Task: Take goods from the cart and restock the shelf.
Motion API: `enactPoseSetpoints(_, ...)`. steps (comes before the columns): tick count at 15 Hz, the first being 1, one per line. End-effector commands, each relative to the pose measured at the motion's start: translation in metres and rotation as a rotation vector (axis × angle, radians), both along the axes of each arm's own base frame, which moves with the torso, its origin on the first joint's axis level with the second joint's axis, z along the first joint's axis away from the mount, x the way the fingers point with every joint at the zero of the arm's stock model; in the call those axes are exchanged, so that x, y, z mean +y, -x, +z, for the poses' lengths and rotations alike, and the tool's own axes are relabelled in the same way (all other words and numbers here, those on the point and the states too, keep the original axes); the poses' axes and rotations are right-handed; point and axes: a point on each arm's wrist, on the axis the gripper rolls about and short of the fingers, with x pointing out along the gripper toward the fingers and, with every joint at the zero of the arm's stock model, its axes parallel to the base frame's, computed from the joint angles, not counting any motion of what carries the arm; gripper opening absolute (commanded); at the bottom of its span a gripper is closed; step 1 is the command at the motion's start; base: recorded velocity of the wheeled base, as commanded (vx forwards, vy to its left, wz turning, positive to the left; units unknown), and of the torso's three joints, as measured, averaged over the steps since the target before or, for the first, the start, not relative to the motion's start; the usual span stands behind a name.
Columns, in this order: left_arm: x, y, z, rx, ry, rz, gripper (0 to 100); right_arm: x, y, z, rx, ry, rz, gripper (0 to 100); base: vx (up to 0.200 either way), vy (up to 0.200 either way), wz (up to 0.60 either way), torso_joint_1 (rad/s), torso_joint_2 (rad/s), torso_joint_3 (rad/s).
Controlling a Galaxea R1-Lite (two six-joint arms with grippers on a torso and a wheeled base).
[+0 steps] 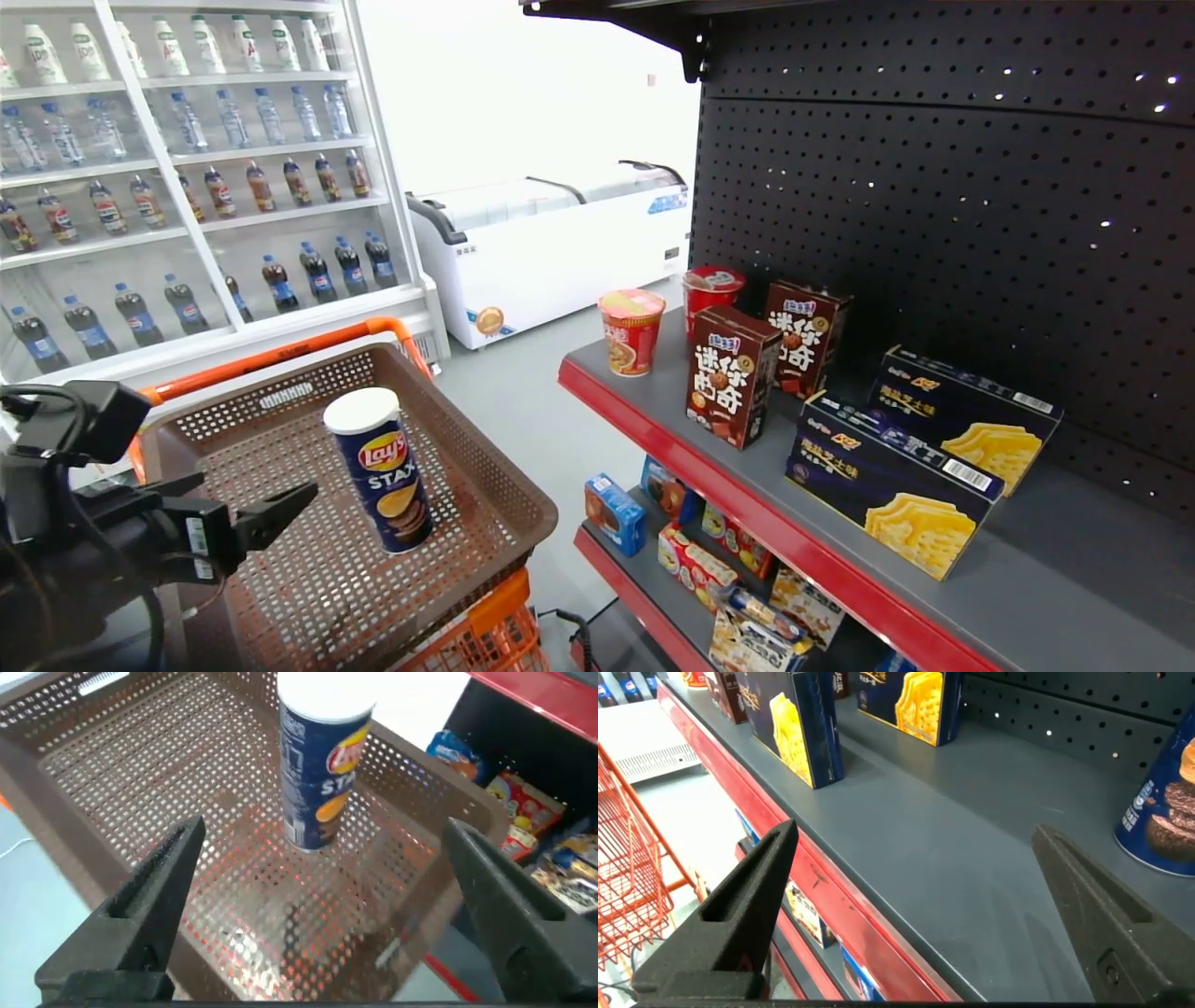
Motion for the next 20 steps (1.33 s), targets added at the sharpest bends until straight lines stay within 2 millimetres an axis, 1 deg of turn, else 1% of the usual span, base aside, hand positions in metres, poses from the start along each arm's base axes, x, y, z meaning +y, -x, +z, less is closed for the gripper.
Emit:
enactPoseSetpoints(1,0.004,-0.043,-0.043,0.098,0.008,0.012,100,0.0,0.0,0.0,-0.001,0.001,0.0,100,0.0,0.0,0.0,0.0,0.0,0.0)
enactPoseSetpoints(3,0.005,-0.062,-0.057,0.084,0.009,0.013,100,0.0,0.0,0.0,-0.001,0.001,0.0,100,0.0,0.0,0.0,0.0,0.0,0.0)
enactPoseSetpoints(4,0.005,-0.072,-0.068,0.075,0.004,0.014,100,0.0,0.0,0.0,-0.001,0.001,0.0,100,0.0,0.0,0.0,0.0,0.0,0.0)
enactPoseSetpoints(6,0.006,-0.082,-0.083,0.058,0.0,0.019,100,0.0,0.0,0.0,-0.001,0.001,0.0,100,0.0,0.0,0.0,0.0,0.0,0.0)
enactPoseSetpoints(7,0.006,-0.085,-0.086,0.056,-0.002,0.02,100,0.0,0.0,0.0,-0.001,0.001,0.0,100,0.0,0.0,0.0,0.0,0.0,0.0)
enactPoseSetpoints(9,0.006,-0.099,-0.101,0.044,-0.006,0.017,100,0.0,0.0,0.0,-0.001,-0.001,0.0,100,0.0,0.0,0.0,0.0,0.0,0.0)
enactPoseSetpoints(10,0.005,-0.107,-0.105,0.018,-0.006,0.013,100,0.0,0.0,0.0,-0.001,0.001,0.0,100,0.0,0.0,0.0,0.0,0.0,0.0)
enactPoseSetpoints(12,0.004,-0.119,-0.11,-0.011,-0.007,0.008,100,0.0,0.0,0.0,-0.001,0.001,0.0,100,0.0,0.0,0.0,0.0,0.0,0.0)
enactPoseSetpoints(14,0.0,-0.135,-0.113,-0.036,-0.007,-0.007,100,0.0,0.0,0.0,-0.001,0.001,0.0,100,0.0,0.0,0.0,0.0,0.0,0.0)
enactPoseSetpoints(16,-0.002,-0.144,-0.111,-0.064,-0.006,-0.016,100,0.0,0.0,0.0,-0.001,0.001,0.0,100,0.0,0.0,0.0,0.0,0.0,0.0)
enactPoseSetpoints(17,-0.008,-0.148,-0.11,-0.074,-0.003,-0.035,100,0.0,0.0,0.0,-0.001,0.001,0.0,100,0.0,0.0,0.0,0.0,0.0,0.0)
enactPoseSetpoints(20,-0.017,-0.156,-0.111,-0.085,0.011,-0.096,100,0.0,0.0,0.0,-0.001,0.001,0.0,100,0.0,0.0,0.0,0.0,0.0,0.0)
